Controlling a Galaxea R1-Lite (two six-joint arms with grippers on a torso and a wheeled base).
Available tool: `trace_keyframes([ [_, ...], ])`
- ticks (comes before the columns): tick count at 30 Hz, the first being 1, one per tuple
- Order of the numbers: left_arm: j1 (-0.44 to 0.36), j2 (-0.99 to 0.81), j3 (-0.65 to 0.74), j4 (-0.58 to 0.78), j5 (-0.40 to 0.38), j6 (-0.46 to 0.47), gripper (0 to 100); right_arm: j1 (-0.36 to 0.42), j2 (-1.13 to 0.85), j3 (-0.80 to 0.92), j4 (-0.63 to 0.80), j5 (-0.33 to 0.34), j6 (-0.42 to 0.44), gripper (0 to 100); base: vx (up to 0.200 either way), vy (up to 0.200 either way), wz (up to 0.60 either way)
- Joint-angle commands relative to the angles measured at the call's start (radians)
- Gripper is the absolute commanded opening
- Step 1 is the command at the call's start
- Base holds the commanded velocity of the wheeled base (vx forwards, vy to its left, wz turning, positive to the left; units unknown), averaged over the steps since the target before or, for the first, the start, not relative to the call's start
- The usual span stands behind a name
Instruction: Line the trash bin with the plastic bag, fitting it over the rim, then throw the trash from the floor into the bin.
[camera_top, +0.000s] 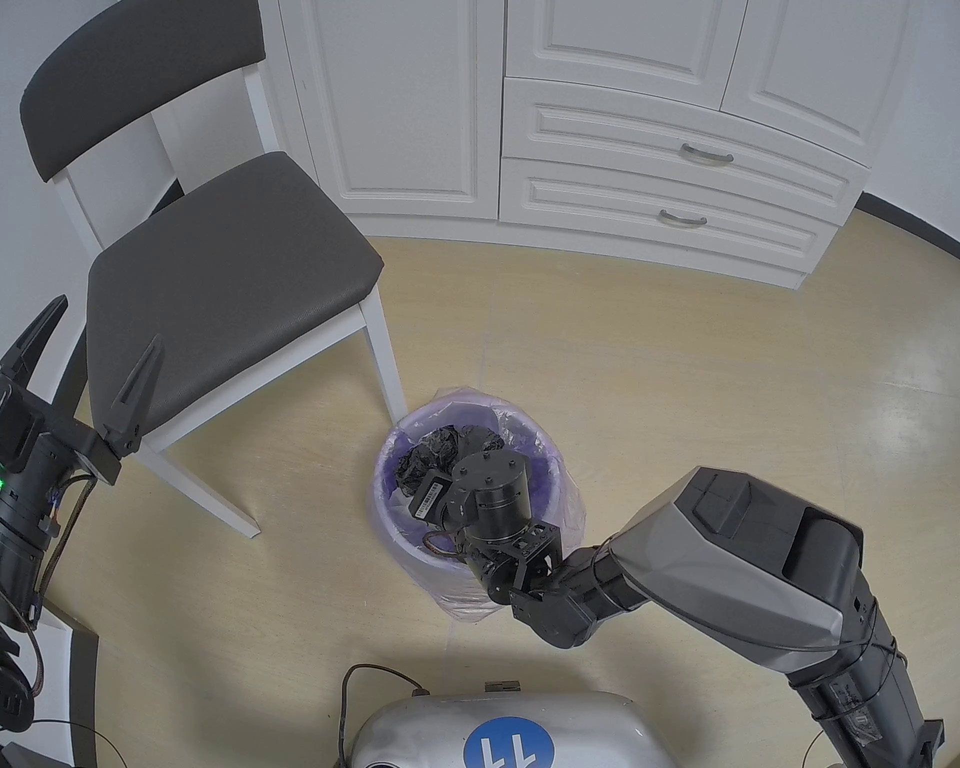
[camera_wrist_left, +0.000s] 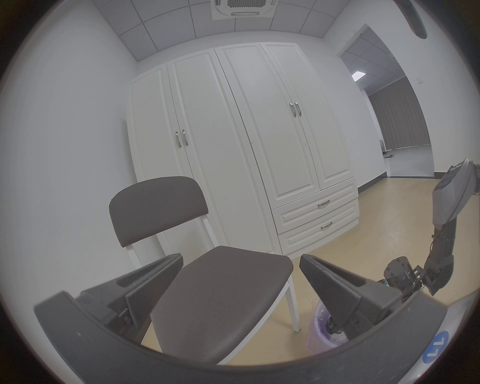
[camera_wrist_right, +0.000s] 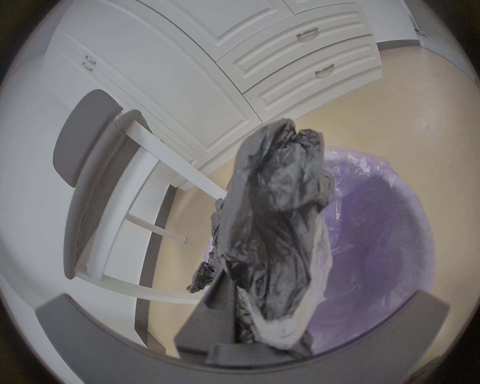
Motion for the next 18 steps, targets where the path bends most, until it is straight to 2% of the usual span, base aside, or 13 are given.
trace_keyframes([
  [1, 0.001, -0.001, 0.001, -0.001, 0.000, 0.000, 100, -0.011, 0.003, -0.003, -0.002, -0.002, -0.008, 0, 0.000, 0.000, 0.00],
  [6, 0.001, -0.004, 0.000, -0.001, 0.000, 0.000, 100, -0.049, -0.083, 0.023, 0.001, -0.012, -0.111, 0, 0.000, 0.000, 0.00],
  [11, 0.001, -0.004, 0.000, -0.001, 0.000, 0.000, 100, -0.092, -0.175, 0.025, -0.008, -0.014, -0.113, 0, 0.000, 0.000, 0.00],
  [14, 0.001, -0.004, -0.002, -0.001, 0.000, 0.000, 100, -0.126, -0.171, -0.004, -0.070, -0.014, -0.113, 0, 0.000, 0.000, 0.00],
  [18, 0.001, -0.006, 0.000, -0.001, 0.000, 0.000, 100, -0.134, -0.123, -0.023, -0.142, -0.016, -0.125, 0, 0.000, 0.000, 0.00],
])
